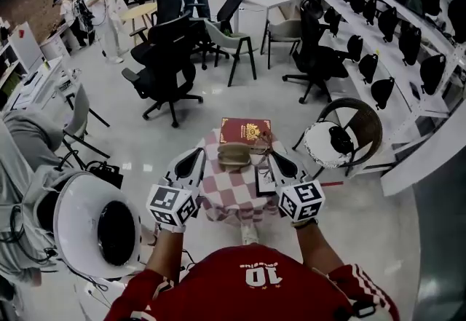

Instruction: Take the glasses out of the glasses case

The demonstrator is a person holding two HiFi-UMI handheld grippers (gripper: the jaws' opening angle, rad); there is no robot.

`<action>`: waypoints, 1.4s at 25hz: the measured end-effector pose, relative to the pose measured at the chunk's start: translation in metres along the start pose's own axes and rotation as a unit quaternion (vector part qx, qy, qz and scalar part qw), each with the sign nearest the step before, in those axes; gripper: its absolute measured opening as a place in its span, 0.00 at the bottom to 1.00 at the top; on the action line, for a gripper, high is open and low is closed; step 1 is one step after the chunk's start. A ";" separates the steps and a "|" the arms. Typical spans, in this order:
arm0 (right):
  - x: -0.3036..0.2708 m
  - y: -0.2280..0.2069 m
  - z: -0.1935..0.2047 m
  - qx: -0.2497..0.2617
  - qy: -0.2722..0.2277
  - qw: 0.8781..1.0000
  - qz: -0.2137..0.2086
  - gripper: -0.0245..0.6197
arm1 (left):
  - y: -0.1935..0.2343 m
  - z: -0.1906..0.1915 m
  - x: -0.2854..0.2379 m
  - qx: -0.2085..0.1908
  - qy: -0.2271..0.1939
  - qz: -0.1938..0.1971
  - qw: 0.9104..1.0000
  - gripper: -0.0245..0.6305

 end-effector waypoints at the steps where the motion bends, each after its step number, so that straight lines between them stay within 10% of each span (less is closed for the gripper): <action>1: 0.006 -0.002 -0.005 0.000 -0.010 1.000 0.008 0.08 | -0.002 -0.003 0.002 -0.001 -0.005 0.000 1.000 0.05; 23: 0.114 0.011 -0.043 -0.001 -0.069 0.992 0.103 0.08 | -0.036 -0.015 0.066 0.000 -0.024 -0.002 1.000 0.05; 35: 0.153 -0.003 -0.049 0.000 -0.080 0.993 0.086 0.08 | -0.072 -0.012 0.086 -0.002 -0.034 -0.032 0.999 0.05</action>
Point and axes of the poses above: the fingertips, and each gripper's own axes: x backward along the fingers, y to its left, z out of its underside, the point moved 4 cm from there along x, backward along the fingers, and after that the axes turned 13 degrees about x, right-handed, at the moved point
